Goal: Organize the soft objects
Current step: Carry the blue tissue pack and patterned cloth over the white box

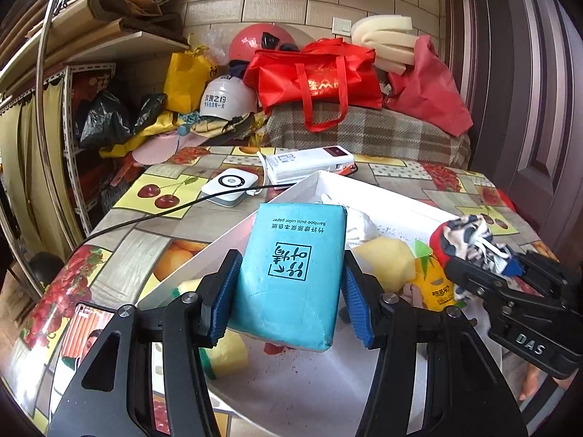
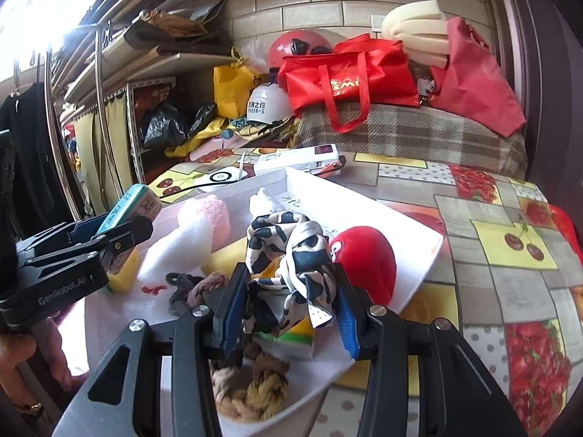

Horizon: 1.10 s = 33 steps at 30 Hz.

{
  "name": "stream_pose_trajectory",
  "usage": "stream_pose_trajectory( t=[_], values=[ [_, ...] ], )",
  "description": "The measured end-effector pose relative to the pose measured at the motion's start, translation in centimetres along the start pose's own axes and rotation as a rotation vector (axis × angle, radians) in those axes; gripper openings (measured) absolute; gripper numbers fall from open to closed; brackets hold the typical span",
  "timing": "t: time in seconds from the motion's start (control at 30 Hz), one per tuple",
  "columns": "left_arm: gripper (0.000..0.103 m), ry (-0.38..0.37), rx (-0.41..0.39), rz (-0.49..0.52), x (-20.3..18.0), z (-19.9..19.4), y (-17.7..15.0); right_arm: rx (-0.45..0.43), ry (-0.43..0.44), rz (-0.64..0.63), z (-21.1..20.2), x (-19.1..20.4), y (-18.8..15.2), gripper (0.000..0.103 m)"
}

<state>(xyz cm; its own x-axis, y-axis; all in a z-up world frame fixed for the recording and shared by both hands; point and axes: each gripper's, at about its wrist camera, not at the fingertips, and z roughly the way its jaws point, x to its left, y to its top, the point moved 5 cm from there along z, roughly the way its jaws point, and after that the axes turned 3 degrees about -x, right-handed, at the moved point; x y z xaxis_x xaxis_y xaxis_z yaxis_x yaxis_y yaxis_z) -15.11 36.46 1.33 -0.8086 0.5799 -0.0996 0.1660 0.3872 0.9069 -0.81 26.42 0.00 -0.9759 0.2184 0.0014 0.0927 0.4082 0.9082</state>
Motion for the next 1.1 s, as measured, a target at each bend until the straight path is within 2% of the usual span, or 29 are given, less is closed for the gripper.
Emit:
stream_pose_trajectory(
  t=[0.17,0.4,0.67,1.1],
  values=[
    [0.054,0.002,0.012,0.004,0.0,0.9,0.3,0.007,-0.024,-0.032,1.6,0.1,0.7,0.044],
    [0.054,-0.007,0.053,0.002,0.0,1.9,0.3,0.026,-0.032,-0.006,2.7,-0.5,1.0,0.044],
    [0.054,-0.016,0.02,0.091,-1.7,1.3,0.4,0.018,-0.032,-0.014,2.7,-0.6,1.1,0.044],
    [0.054,-0.014,0.017,0.1,-2.0,1.4,0.4,0.01,-0.035,-0.02,2.6,-0.5,1.2,0.046]
  ],
)
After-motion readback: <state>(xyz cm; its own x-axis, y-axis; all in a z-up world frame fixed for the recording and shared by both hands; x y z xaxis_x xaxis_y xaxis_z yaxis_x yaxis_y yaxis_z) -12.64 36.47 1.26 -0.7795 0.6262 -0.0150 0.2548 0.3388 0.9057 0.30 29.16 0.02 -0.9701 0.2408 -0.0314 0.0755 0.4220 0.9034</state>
